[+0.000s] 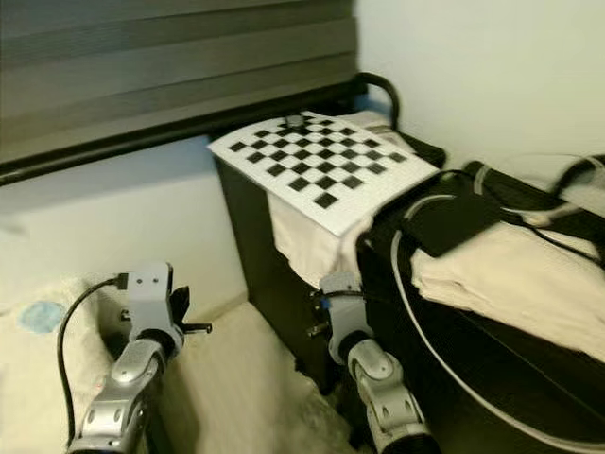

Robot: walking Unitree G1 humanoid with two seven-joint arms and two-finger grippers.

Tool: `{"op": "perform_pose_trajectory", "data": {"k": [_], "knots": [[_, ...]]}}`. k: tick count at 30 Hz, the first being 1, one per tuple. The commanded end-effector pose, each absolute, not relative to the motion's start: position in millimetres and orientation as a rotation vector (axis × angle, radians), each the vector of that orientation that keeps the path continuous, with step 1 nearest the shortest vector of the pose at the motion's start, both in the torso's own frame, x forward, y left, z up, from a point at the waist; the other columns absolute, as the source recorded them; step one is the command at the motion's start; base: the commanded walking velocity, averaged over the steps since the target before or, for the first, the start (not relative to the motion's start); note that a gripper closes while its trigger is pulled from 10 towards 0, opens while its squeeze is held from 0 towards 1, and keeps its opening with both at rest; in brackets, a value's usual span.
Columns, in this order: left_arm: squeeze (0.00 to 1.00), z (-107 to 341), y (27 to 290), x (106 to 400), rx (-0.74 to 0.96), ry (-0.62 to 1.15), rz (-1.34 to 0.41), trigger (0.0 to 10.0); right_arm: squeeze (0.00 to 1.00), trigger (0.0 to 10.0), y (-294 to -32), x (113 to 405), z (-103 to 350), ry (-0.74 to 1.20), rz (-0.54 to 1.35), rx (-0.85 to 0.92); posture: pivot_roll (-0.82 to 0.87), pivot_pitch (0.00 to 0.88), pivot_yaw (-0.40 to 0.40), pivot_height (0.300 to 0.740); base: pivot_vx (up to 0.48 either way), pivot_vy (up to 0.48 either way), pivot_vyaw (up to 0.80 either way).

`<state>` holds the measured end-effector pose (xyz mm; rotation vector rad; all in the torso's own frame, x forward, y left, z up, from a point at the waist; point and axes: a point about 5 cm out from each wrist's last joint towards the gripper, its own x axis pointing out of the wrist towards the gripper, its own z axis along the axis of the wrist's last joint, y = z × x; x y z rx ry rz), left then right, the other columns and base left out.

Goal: Clean up the room

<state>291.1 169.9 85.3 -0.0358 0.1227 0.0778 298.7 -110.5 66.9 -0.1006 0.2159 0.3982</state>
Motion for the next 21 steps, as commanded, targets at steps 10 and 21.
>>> {"op": "perform_pose_trajectory", "data": {"k": [10, 21], "knots": [[0.0, 83.3, 176.9, 289.4, -0.01, 0.128, 0.1, 10.0, 0.0, 10.0, -109.2, 295.8, 63.4, 0.235, 0.399, -0.066, -0.06, 0.086, -0.001, 0.74, 0.0, 0.0, 0.0], [0.0, 85.9, 173.6, 289.1, 0.011, 0.108, 0.084, 10.0, 0.0, 10.0, -111.2, 297.0, 64.3, 0.228, 0.388, -0.071, -0.05, 0.089, 0.006, 0.74, 0.0, 0.0, 0.0]]}}
